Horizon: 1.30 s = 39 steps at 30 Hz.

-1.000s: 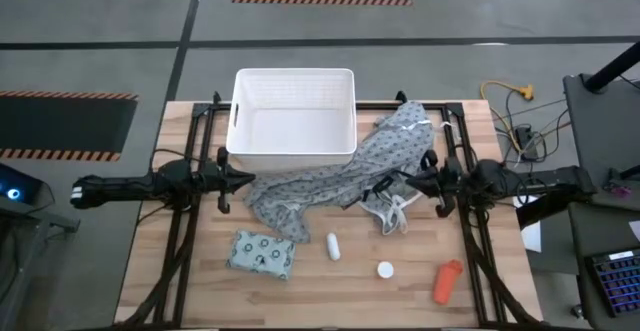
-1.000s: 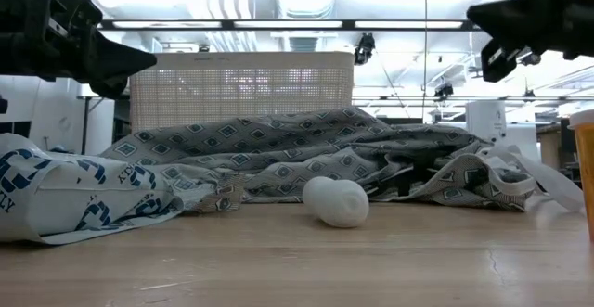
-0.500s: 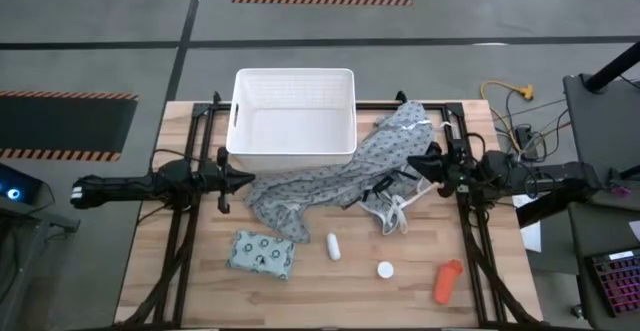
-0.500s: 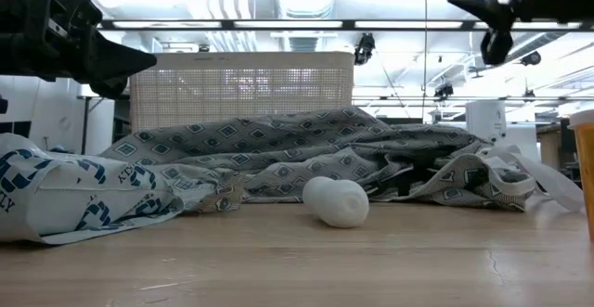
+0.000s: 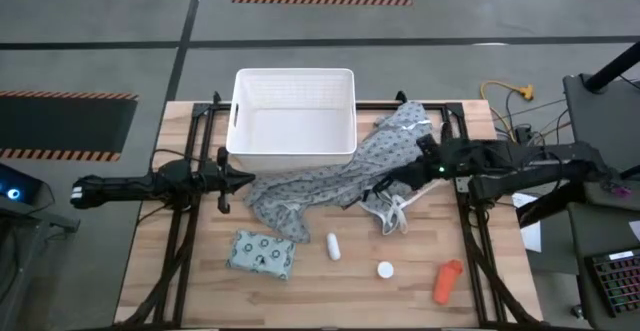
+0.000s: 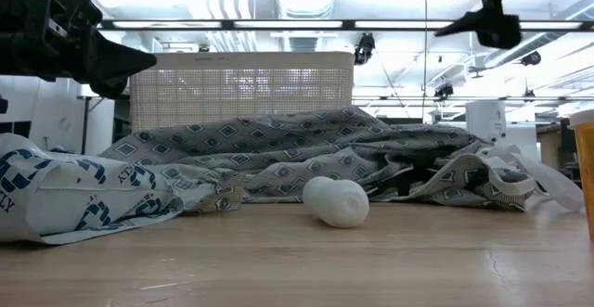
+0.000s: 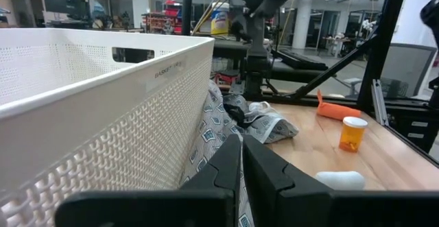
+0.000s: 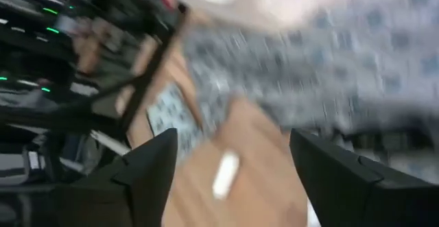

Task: Pick & place medical supplies in basket/bin
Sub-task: Put the orange bandage into the white bin

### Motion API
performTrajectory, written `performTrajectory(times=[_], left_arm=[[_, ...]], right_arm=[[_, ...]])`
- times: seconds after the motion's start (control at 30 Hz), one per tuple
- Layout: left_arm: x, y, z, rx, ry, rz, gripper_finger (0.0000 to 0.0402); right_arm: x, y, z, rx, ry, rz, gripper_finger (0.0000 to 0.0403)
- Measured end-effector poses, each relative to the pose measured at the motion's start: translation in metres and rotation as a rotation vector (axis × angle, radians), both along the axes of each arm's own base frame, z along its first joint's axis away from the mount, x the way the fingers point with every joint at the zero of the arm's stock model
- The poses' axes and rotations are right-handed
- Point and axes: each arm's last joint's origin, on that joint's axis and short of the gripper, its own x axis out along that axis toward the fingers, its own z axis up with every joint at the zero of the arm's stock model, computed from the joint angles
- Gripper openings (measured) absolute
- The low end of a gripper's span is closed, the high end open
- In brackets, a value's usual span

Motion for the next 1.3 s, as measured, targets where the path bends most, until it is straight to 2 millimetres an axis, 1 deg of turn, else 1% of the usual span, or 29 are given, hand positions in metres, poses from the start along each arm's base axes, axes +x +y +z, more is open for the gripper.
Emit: performTrajectory(times=[0.13,0.27,0.4,0.53,0.67,0.77,0.9,1.03,1.13,1.3], left_arm=[[0.000,0.000,0.000,0.000,0.000,0.000,0.0000],[0.000,0.000,0.000,0.000,0.000,0.000,0.0000],[0.000,0.000,0.000,0.000,0.000,0.000,0.0000],[0.000,0.000,0.000,0.000,0.000,0.000,0.0000],[0.000,0.000,0.000,0.000,0.000,0.000,0.0000],[0.000,0.000,0.000,0.000,0.000,0.000,0.0000],[0.000,0.000,0.000,0.000,0.000,0.000,0.0000],[0.000,0.000,0.000,0.000,0.000,0.001,0.0000],[0.000,0.000,0.000,0.000,0.000,0.001,0.0000],[0.000,0.000,0.000,0.000,0.000,0.001,0.0000]], right_arm=[[0.018,0.013,0.007,0.104,0.119,0.032,0.0278],[0.033,0.030,0.013,0.195,0.263,0.069,0.0273],[0.038,0.054,0.009,0.265,0.538,0.077,0.0263],[0.039,0.084,0.003,0.337,0.784,0.060,0.0254],[0.041,0.118,-0.008,0.353,0.900,0.027,0.0248],[0.037,0.143,-0.020,0.348,0.968,-0.018,0.0244],[0.023,0.174,-0.039,0.339,1.050,-0.131,0.0242],[0.009,0.201,-0.054,0.333,1.095,-0.260,0.0242],[0.006,0.215,-0.064,0.312,1.156,-0.256,0.0240],[0.009,0.226,-0.084,0.245,1.205,-0.252,0.0240]])
